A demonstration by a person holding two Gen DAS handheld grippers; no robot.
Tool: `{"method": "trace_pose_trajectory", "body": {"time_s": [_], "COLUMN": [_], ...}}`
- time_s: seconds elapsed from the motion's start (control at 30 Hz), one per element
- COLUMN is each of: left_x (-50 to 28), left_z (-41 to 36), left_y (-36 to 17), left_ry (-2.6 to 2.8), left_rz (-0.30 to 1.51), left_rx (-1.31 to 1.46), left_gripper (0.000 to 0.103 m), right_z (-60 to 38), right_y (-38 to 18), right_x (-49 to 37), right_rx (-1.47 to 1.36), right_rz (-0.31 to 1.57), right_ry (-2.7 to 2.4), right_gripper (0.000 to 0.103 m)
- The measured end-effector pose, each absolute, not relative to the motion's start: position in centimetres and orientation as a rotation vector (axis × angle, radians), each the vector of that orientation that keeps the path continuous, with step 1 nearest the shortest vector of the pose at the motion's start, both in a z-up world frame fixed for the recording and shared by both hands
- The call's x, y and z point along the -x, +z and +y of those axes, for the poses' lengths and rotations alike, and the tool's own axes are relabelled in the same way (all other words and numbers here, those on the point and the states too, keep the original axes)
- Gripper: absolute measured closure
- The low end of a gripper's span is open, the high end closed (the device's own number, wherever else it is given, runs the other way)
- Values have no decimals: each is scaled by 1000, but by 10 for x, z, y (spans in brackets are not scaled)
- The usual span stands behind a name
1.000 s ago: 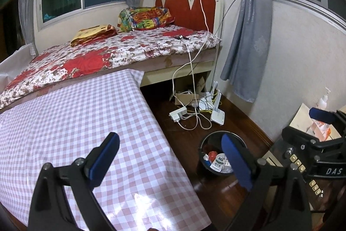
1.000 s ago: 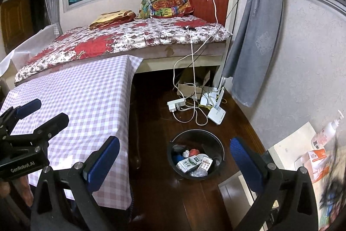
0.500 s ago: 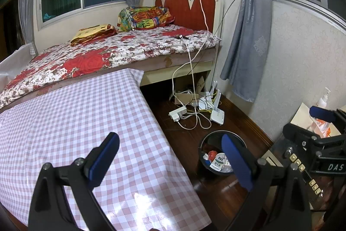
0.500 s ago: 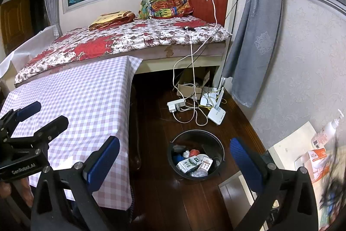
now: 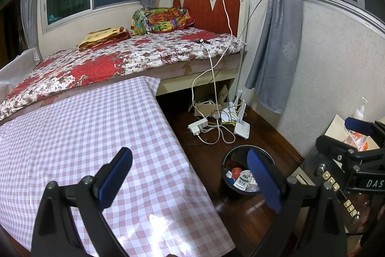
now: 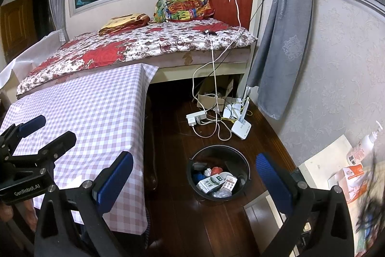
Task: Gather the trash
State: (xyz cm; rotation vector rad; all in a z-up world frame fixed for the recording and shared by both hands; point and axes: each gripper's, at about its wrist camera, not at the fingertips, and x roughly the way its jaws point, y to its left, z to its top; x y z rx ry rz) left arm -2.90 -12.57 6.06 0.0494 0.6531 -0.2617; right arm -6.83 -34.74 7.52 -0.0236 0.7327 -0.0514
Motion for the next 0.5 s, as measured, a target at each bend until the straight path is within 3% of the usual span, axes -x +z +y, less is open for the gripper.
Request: {"method": "trace_pose_trajectory", "body": {"time_s": [0.5], "left_x": [29], "left_z": [-126], "left_y": [60], "left_ry": [-260], "left_rz": [652], "left_rx": [-48], "left_gripper": [6], "right_z": [-348], "right_y": [75], "right_x": [68], "right_rx": [28], "right_rz": [735], "right_ry": [-55], "right_gripper": [0]}}
